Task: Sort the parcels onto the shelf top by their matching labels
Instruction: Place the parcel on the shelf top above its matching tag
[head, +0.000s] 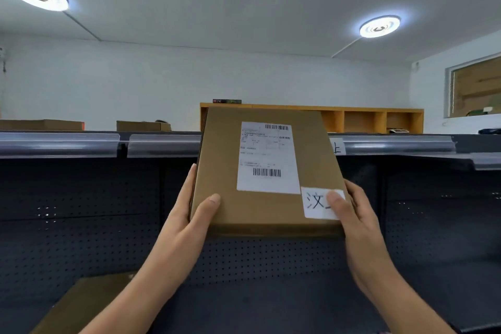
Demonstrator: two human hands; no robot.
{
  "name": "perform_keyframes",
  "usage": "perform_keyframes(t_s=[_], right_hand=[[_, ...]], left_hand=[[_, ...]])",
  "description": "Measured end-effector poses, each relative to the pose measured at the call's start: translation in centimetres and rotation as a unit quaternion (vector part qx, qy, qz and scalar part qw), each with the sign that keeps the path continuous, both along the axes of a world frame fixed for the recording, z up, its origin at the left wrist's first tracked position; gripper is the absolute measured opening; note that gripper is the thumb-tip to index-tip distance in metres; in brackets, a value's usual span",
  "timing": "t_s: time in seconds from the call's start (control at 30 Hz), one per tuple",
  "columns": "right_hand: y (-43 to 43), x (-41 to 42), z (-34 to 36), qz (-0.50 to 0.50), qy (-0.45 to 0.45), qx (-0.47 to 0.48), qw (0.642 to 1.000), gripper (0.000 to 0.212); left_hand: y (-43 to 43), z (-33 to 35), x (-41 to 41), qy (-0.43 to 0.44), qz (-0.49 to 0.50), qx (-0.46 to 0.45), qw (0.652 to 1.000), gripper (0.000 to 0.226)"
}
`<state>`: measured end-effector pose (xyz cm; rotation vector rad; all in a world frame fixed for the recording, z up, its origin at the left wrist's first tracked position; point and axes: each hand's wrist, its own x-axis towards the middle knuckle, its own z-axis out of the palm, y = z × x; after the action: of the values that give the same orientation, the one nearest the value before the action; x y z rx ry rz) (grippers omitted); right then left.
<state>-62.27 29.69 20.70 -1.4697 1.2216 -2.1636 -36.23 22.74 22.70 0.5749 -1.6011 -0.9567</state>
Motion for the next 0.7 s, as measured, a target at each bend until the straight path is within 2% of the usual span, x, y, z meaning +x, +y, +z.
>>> perform_keyframes(t_s=[0.13, 0.23, 0.33, 0.5, 0.6, 0.7], right_hand=[[-1.7, -3.6, 2.8, 0.001, 0.031, 0.002, 1.0, 0.042], [-2.8, -6.4, 4.8, 0.007, 0.029, -0.001, 1.0, 0.055], [-4.1, -8.8, 7.7, 0.004, 0.071, 0.005, 0.997, 0.069], [-7.4, -11.8, 13.9, -0.063, 0.141, -0.003, 0.988, 0.062], [-9.2, -13.0, 17.1, -0.107, 0.198, -0.004, 0.974, 0.048], [-11.7, -14.4, 19.0, -0.118, 0.217, 0.011, 0.969, 0.064]], left_hand=[[-1.5, 2.5, -3.3, -0.045, 0.02, -0.051, 0.998, 0.087], [-2.8, 5.3, -5.2, -0.053, 0.025, -0.078, 0.995, 0.086], [-4.2, 8.6, -7.1, -0.057, 0.038, -0.084, 0.994, 0.085], [-8.5, 14.1, -9.3, -0.114, 0.027, -0.071, 0.991, 0.121], [-11.8, 16.5, -10.7, -0.136, -0.035, -0.096, 0.985, 0.104], [-14.6, 17.9, -12.8, -0.139, -0.068, -0.043, 0.987, 0.092]])
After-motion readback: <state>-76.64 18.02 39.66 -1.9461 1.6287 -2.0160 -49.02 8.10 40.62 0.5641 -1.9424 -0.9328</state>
